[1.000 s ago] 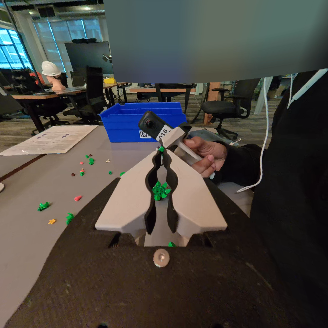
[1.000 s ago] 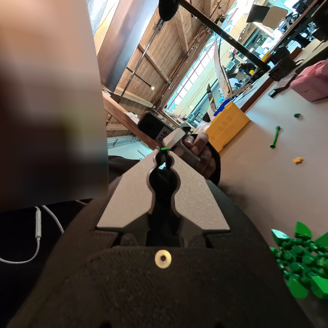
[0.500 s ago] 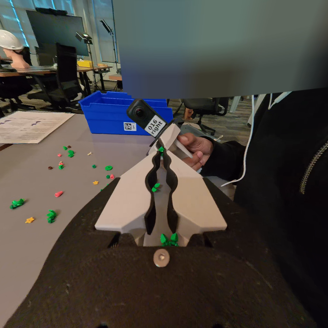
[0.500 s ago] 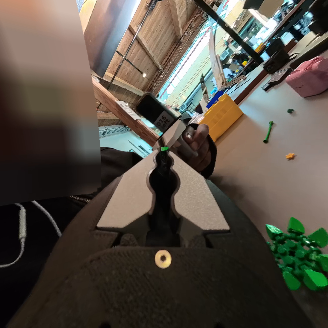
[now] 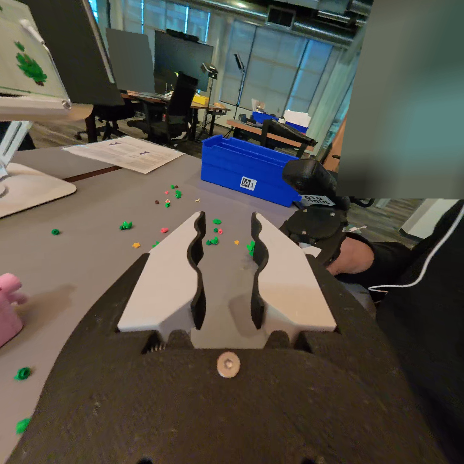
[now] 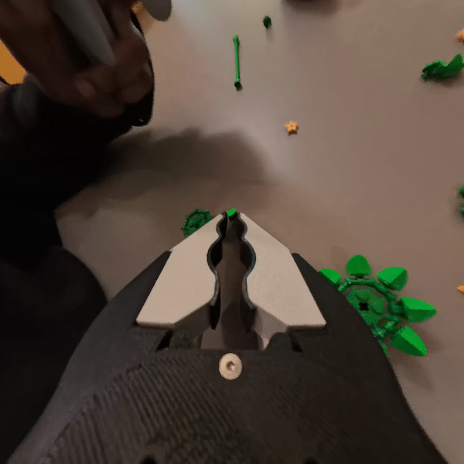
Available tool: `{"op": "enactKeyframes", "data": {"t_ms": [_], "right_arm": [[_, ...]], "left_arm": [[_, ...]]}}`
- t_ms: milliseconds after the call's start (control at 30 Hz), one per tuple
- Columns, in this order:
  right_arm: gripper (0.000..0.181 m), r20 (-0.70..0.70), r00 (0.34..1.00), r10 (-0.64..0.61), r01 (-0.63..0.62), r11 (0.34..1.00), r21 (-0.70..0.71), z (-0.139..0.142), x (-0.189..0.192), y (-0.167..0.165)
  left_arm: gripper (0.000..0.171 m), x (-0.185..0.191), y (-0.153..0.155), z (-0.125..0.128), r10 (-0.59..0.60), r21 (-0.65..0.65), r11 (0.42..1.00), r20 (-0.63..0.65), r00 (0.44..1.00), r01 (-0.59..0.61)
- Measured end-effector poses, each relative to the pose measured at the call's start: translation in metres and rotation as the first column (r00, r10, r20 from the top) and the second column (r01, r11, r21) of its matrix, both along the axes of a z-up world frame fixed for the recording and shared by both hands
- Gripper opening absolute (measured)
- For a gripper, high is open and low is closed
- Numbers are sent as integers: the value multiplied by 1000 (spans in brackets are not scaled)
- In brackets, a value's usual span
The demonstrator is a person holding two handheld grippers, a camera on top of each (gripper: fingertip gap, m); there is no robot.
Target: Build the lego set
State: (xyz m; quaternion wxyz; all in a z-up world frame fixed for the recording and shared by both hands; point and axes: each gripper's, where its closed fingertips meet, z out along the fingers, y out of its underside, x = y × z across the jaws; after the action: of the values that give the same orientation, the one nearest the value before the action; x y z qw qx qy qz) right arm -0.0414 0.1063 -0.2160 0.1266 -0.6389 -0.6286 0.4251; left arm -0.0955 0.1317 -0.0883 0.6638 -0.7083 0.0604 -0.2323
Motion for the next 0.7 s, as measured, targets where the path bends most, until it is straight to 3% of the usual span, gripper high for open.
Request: {"op": "enactKeyframes", "data": {"t_ms": [233,367,567,700], "right_arm": [[25,-23,999,-39,41,997,62,3,0,5],[34,-95,993,-74,88,985,147,20,3,20],[44,-154,983,-98,142,941,308,40,12,31],[52,-210,974,-86,168,895,414,59,17,28]], "left_arm": [[31,-12,-6,-10,70,-65,995,-20,997,-71],[32,-25,-8,-24,135,-131,982,-20,991,-136],[46,-38,-7,-46,221,-231,946,-44,974,-225],[65,-42,-7,-58,300,-274,902,-155,941,-333]]}}
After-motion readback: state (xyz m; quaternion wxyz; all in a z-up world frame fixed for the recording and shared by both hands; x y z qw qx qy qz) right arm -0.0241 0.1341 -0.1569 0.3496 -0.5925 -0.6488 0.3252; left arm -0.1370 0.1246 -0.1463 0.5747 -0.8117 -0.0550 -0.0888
